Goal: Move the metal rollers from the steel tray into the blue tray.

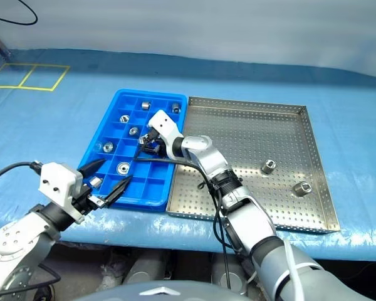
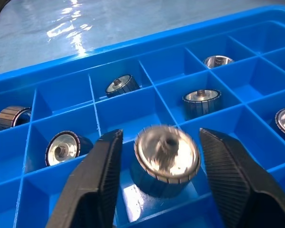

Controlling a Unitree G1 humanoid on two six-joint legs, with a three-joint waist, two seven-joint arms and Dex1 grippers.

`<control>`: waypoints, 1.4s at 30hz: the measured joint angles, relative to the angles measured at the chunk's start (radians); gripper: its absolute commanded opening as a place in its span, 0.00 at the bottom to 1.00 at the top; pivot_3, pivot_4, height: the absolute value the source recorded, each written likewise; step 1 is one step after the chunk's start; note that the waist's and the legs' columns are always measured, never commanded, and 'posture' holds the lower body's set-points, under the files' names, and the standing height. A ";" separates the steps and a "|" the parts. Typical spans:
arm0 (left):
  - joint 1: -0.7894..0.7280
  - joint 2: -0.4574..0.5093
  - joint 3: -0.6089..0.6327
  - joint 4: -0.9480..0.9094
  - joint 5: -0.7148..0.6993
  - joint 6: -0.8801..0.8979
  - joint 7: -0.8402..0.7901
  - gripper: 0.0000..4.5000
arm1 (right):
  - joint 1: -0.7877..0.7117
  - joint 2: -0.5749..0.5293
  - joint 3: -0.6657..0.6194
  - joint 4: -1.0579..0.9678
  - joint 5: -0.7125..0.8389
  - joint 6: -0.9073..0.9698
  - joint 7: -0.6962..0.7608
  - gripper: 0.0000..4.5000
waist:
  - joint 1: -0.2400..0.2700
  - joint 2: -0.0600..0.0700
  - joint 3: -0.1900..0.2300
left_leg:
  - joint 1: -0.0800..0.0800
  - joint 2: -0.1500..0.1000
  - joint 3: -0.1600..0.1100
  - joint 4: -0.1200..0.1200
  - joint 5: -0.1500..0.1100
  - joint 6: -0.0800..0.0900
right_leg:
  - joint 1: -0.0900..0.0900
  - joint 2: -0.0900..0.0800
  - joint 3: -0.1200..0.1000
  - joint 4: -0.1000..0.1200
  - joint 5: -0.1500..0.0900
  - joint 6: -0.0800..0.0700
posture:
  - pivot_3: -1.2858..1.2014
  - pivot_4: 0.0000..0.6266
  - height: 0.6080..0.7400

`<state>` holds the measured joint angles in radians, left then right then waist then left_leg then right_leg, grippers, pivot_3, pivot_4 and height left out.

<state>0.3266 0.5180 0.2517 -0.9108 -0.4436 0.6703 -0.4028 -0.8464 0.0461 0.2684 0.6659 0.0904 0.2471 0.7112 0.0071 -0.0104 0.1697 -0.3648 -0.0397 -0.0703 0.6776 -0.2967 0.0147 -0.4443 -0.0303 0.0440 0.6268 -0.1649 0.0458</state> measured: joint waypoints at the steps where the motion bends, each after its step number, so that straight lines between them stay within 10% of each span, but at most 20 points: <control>1: -0.005 0.000 -0.003 0.000 0.000 0.000 0.000 0.93 | 0.000 0.003 -0.005 0.000 -0.001 -0.007 -0.009 0.74 | -0.001 0.000 0.000 | 0.000 0.000 0.000 0.000 0.000 0.000 | 0.000 0.000 0.000 0.000 0.000 0.000 | 0.58 0.24 1.00; 10: -0.103 0.005 -0.093 0.044 0.002 0.000 -0.014 0.93 | 0.052 -0.037 -0.066 -0.172 0.007 -0.005 -0.066 0.74 | -0.006 0.000 0.000 | -0.001 0.000 -0.003 0.000 0.000 -0.001 | 0.001 0.000 -0.001 0.000 0.000 0.000 | 0.54 0.24 1.00; 24: -0.482 -0.004 -0.347 0.330 0.112 -0.102 -0.107 0.93 | 0.514 -0.398 -0.281 -0.901 -0.004 0.378 -0.227 0.74 | -0.053 0.000 0.000 | -0.001 -0.001 0.002 0.002 -0.003 0.005 | 0.001 -0.002 0.000 0.000 0.001 0.002 | 0.46 0.24 1.00; 42: -0.566 -0.067 -0.436 0.465 0.141 -0.180 -0.177 0.93 | 0.632 -0.329 -0.405 -0.866 0.044 0.525 -0.410 0.74 | -0.146 0.000 0.000 | 0.001 0.000 0.014 0.006 -0.006 0.012 | 0.001 0.001 0.014 -0.001 0.005 0.010 | 0.43 0.24 1.00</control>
<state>-0.2390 0.4510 -0.1848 -0.4457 -0.3027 0.4902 -0.5794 -0.2147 -0.2828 -0.1370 -0.2004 0.1344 0.7721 0.3014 -0.1387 -0.0104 0.1693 -0.3640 -0.0396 -0.0562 0.6834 -0.3024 0.0265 -0.4436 -0.0288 0.0581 0.6263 -0.1600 0.0554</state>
